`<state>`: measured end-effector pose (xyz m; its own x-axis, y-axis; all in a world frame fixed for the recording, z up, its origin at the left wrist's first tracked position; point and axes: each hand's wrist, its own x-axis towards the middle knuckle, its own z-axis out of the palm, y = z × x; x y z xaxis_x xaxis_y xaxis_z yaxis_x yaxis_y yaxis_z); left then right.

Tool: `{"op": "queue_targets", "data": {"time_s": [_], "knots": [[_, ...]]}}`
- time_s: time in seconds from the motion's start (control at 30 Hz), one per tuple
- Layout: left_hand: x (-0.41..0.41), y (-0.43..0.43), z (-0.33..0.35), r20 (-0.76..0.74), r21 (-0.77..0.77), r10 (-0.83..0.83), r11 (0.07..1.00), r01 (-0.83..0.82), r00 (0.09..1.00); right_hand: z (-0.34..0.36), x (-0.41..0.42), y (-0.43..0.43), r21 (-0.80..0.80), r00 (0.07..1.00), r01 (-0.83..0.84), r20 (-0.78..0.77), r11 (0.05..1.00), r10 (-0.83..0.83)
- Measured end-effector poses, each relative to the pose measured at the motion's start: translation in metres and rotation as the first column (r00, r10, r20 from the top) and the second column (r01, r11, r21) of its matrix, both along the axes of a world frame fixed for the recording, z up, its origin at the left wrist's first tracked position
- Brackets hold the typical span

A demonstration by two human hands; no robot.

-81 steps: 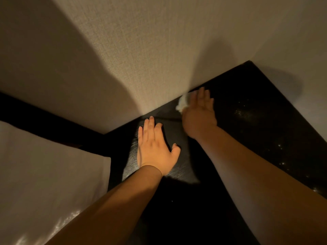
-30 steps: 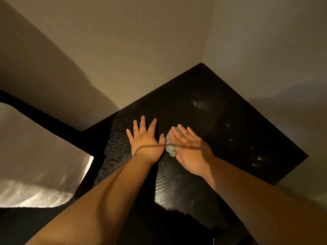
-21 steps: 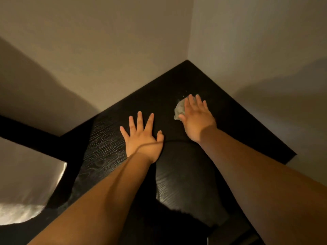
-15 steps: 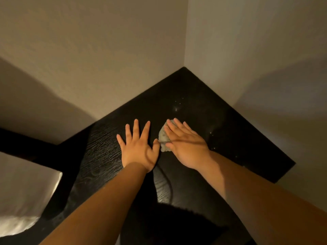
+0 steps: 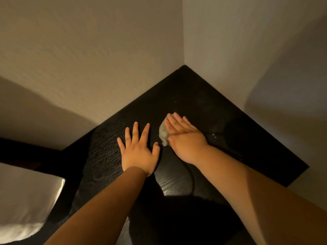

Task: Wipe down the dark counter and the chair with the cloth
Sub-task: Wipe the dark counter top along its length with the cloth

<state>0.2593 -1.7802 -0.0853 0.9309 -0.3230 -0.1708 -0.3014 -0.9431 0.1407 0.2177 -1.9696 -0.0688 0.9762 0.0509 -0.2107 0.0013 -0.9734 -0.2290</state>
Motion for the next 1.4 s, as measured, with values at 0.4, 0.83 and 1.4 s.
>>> {"op": "queue_targets", "data": {"time_s": [0.4, 0.83, 1.4], "knots": [[0.000, -0.001, 0.002, -0.017, -0.005, 0.011, 1.000, -0.011, 1.000, -0.008, 0.054, -0.027, -0.012, 0.977, 0.213, 0.034, 0.977, -0.213], [0.000, -0.003, 0.002, -0.015, 0.003, 0.008, 1.000, -0.007, 1.000, -0.006, 0.080, -0.051, -0.027, 0.977, 0.213, 0.038, 0.977, -0.212], [0.001, -0.001, 0.000, -0.015, -0.037, 0.011, 0.999, -0.012, 1.000, -0.008, 0.069, -0.034, -0.008, 0.964, 0.249, 0.100, 0.968, -0.247]]}}
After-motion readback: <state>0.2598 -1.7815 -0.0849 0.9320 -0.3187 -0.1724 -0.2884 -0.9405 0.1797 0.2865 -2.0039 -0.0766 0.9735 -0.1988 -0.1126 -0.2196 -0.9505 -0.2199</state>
